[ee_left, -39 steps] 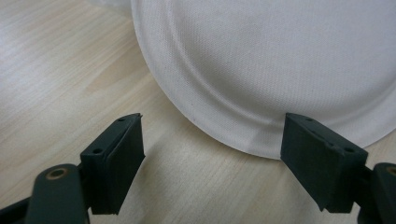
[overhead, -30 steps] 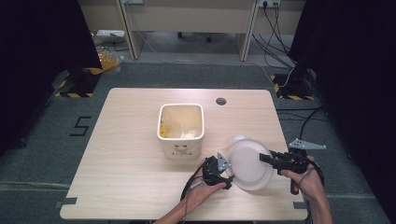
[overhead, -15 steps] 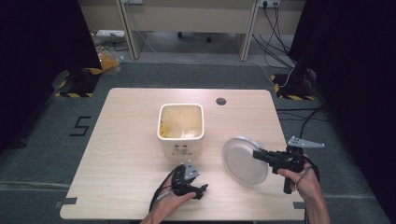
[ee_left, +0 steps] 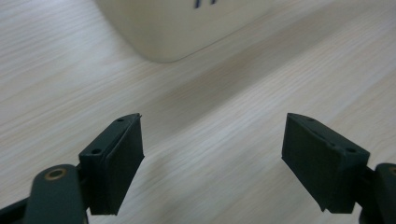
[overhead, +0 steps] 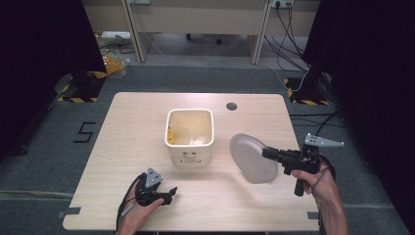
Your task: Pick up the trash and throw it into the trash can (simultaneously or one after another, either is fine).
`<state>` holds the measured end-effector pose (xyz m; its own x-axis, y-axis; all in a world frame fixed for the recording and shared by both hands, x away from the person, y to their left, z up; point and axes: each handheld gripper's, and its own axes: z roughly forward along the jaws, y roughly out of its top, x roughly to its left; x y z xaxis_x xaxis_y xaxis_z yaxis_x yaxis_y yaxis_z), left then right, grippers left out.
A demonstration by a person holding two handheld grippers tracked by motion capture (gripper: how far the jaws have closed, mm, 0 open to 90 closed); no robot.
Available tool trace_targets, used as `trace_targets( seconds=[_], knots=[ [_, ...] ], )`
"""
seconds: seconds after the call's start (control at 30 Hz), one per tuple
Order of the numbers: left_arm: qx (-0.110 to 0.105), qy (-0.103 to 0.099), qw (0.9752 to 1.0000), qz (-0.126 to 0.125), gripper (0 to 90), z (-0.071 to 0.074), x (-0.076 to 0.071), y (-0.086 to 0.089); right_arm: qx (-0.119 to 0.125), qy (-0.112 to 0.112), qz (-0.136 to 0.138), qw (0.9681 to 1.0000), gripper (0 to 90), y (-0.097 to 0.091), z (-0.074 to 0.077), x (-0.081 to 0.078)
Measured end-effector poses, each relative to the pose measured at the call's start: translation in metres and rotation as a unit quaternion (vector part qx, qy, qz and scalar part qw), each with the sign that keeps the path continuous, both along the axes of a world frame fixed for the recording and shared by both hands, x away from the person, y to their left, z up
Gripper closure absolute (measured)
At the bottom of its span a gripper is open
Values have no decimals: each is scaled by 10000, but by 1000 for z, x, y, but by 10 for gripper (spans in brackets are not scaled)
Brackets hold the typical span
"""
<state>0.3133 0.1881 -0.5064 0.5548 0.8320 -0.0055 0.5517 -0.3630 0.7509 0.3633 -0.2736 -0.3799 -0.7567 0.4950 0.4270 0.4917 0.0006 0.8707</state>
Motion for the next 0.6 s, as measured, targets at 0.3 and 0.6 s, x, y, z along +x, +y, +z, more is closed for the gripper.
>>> trace_targets(
  seconds=[0.3, 0.6],
  knots=[
    [69, 35, 9998, 207, 197, -6, 0, 18, 127, -255, 42, 9996, 827, 12, 38, 17],
    [10, 176, 9996, 210, 165, -15, -1, 23, 123, -382, 200, 9990, 827, 39, 69, 39]
  ],
)
